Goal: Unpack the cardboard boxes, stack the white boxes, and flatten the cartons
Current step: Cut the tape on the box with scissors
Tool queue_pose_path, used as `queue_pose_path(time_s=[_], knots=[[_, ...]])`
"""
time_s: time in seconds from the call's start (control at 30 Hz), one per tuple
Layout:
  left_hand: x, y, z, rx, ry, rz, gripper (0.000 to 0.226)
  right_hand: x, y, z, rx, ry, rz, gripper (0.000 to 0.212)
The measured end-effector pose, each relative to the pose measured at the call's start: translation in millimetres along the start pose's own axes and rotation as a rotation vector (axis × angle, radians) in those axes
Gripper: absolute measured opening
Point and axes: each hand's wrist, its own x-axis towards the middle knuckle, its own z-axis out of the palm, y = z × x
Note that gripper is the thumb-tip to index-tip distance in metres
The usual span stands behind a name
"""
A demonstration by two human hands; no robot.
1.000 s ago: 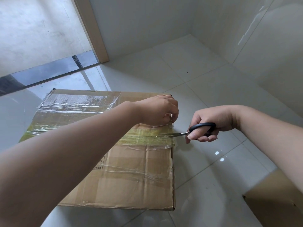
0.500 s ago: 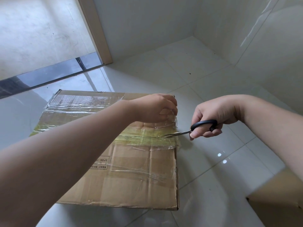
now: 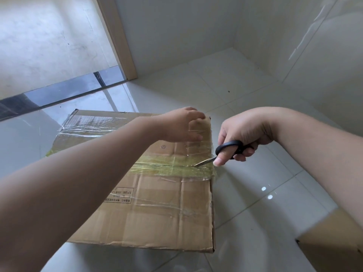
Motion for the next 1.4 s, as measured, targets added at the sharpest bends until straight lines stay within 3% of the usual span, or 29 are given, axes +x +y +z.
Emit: queue_pose_path(time_s=[0.1, 0.13, 0.27, 0.43, 0.57, 0.7, 0.8, 0.97, 1.13, 1.23, 1.3, 1.4], knots=[[-22, 33, -28, -0.453, -0.143, 0.141, 0.039, 0, -7, -4, 0.003, -0.007, 0.060, 0.029], [-30, 43, -37, -0.500, -0.172, 0.186, 0.037, 0, -8, -5, -0.004, -0.015, 0.066, 0.030], [-50, 80, -48, -0.334, 0.022, 0.259, 0.042, -4, -8, -10, -0.024, -0.053, 0.063, 0.017], [-48, 98, -29, -0.148, 0.052, 0.270, 0.013, -8, 1, -12, -0.059, -0.122, 0.064, 0.022], [-47, 97, -26, -0.127, 0.160, 0.287, 0.035, -10, 8, -7, -0.038, -0.201, 0.071, 0.023], [-46, 92, -32, -0.156, 0.129, 0.246, 0.031, -11, 13, -5, -0.005, -0.189, 0.069, 0.048], [-46, 92, -35, -0.206, 0.099, 0.230, 0.029, -6, 11, -5, 0.081, -0.155, 0.052, 0.024], [-47, 84, -43, -0.164, 0.099, 0.204, 0.034, 3, -4, -10, 0.074, -0.107, 0.097, 0.017], [-57, 72, -43, -0.239, 0.046, 0.181, 0.022, -2, 2, -18, 0.223, -0.087, 0.037, 0.030], [-60, 63, -48, -0.112, 0.060, 0.187, 0.019, -6, 10, -22, 0.355, 0.047, -0.082, 0.014], [-63, 55, -53, 0.036, 0.032, 0.155, 0.021, -3, 14, -16, 0.259, 0.173, -0.216, 0.010], [-66, 47, -50, 0.140, -0.066, 0.077, 0.030, 4, 12, 6, -0.001, 0.236, -0.304, 0.020]])
